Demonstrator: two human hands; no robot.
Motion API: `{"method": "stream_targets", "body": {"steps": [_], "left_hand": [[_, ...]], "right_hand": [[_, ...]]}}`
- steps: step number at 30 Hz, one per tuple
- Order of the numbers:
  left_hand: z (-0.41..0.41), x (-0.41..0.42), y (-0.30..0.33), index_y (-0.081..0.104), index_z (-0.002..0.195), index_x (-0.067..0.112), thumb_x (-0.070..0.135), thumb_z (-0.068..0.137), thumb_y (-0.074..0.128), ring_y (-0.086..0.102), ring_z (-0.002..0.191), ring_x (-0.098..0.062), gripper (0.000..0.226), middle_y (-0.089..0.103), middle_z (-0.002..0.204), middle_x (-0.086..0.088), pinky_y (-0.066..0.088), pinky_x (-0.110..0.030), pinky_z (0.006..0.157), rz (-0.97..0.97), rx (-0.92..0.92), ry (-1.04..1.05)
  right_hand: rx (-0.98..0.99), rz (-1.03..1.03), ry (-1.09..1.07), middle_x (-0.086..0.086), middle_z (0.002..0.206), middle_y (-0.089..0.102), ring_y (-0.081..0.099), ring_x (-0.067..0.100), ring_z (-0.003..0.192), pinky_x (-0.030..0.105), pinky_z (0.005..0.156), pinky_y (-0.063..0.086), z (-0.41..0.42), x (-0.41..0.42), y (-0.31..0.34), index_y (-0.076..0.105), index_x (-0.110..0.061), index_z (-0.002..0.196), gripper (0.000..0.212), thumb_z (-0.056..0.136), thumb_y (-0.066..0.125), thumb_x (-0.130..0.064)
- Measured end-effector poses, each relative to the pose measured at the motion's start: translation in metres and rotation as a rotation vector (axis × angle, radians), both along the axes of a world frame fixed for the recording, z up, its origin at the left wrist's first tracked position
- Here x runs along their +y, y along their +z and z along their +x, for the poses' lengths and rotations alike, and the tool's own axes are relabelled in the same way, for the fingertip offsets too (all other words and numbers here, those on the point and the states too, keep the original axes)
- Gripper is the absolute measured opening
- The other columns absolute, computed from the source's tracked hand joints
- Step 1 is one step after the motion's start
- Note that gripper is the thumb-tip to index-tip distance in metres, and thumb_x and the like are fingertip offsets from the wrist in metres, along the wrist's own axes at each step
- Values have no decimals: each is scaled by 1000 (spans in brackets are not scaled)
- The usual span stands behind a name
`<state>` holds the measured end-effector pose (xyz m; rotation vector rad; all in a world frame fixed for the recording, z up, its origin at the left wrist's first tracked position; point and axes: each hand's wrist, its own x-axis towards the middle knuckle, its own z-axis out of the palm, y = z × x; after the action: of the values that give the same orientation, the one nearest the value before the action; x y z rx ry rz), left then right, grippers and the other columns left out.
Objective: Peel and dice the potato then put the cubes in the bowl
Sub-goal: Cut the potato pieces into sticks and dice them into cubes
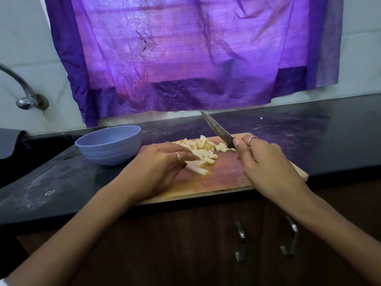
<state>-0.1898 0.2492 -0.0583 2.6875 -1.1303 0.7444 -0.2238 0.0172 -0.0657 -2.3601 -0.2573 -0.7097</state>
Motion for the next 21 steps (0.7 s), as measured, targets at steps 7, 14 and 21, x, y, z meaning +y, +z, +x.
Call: {"method": "stream_targets", "body": {"steps": [7,14,21], "left_hand": [[-8,-16,1,73,101,27,10,65,27,52,124,-14,61,61,128,9,45,-42,100,51,62,-88],[-45,5,-3,70,83,29,33,79,47,55,112,0,24,62,112,23,48,-31,93,-224,210,10],[-53,-2,-17,70,94,30,46,83,64,59,96,-1,20,65,99,16,48,-20,77,-400,159,352]], "right_hand": [[5,35,15,-1,79,62,56,19,76,36,68,43,-2,-4,-1,58,-19,88,34,101,33,-38],[20,27,53,-3,67,54,51,15,63,33,57,39,-2,-6,-1,51,-23,79,34,101,32,-39],[68,-231,67,-3,68,48,50,22,73,36,63,38,-2,3,3,38,-27,70,36,101,29,-41]]}}
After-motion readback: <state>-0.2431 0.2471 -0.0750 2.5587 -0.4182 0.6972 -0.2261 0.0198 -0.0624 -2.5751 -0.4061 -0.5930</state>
